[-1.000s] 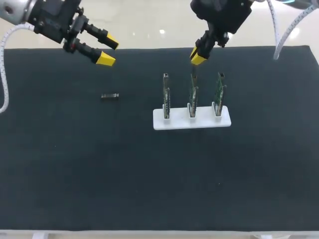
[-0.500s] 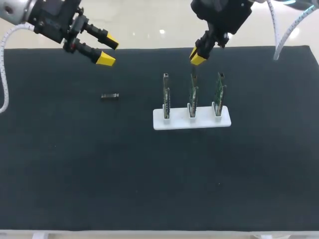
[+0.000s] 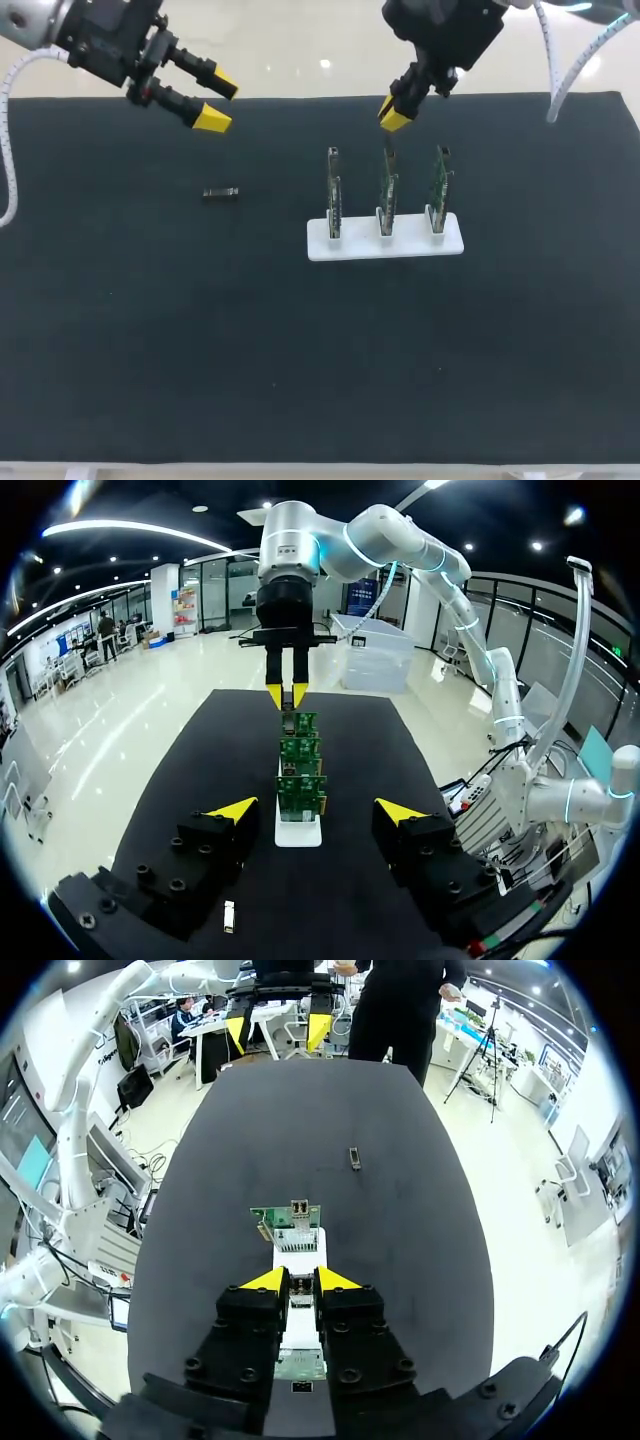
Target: Pick up the optical module with the left hand, and insert it into the network port with the right hand.
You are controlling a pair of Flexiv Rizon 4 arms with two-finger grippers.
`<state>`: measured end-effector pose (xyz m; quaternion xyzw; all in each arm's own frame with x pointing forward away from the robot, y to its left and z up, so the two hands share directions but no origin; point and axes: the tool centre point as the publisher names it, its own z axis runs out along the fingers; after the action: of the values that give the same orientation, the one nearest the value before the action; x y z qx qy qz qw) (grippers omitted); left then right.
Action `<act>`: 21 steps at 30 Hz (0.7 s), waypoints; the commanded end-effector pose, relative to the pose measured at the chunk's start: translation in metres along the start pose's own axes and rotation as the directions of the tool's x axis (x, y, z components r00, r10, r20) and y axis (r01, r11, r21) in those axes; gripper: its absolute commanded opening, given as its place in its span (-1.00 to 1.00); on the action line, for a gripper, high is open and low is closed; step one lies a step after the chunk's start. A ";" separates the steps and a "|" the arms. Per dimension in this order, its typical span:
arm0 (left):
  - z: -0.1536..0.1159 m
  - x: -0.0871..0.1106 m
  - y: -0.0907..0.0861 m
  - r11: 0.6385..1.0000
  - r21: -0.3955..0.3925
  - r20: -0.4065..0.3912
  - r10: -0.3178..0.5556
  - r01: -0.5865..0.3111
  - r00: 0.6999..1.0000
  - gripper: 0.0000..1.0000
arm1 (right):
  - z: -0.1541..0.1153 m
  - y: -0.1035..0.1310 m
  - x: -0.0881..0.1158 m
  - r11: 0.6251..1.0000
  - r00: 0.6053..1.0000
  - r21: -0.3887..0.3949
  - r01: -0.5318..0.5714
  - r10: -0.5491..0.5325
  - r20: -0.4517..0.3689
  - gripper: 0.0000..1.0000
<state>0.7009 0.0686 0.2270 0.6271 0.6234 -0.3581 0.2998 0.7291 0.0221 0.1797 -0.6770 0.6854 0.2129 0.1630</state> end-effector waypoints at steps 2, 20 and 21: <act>0.000 0.000 0.001 1.000 0.001 -0.003 -0.001 0.001 1.000 1.00 | 0.015 -0.003 0.009 1.000 1.000 -0.001 0.003 -0.003 0.014 -1.00; 0.000 0.000 0.001 1.000 0.001 -0.003 -0.001 0.001 1.000 1.00 | 0.002 -0.002 -0.007 1.000 1.000 -0.002 -0.004 0.004 -0.010 -1.00; 0.000 0.000 0.001 1.000 0.001 -0.003 -0.001 0.001 1.000 1.00 | 0.001 -0.002 -0.007 1.000 1.000 -0.002 -0.005 0.005 -0.013 -1.00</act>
<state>0.7009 0.0686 0.2270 0.6271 0.6234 -0.3581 0.2998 0.7296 0.0277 0.1797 -0.6765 0.6875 0.2098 0.1602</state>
